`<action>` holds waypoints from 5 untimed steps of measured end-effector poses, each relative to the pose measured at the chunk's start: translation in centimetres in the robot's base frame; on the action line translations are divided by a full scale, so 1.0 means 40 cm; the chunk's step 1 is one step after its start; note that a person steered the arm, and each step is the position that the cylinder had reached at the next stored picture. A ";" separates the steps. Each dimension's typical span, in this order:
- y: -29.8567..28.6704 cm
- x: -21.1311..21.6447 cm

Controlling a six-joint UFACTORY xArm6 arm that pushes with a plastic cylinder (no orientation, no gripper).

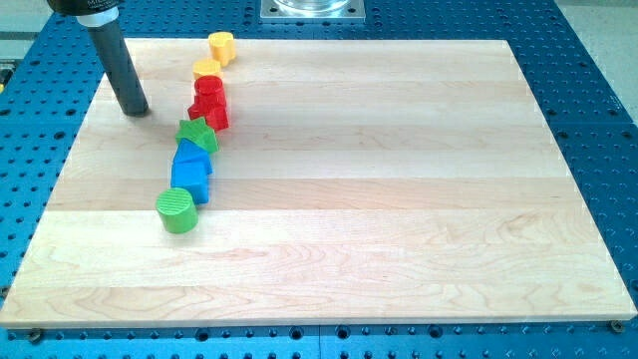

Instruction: Place your arm horizontal to the red circle

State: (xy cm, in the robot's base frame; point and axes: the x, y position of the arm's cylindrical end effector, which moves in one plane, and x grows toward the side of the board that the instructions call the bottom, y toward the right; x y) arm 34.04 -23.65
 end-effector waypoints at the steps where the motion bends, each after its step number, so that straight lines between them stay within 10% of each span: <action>1: 0.000 0.000; 5: -0.021 -0.031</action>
State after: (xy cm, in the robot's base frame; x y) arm 32.79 -24.49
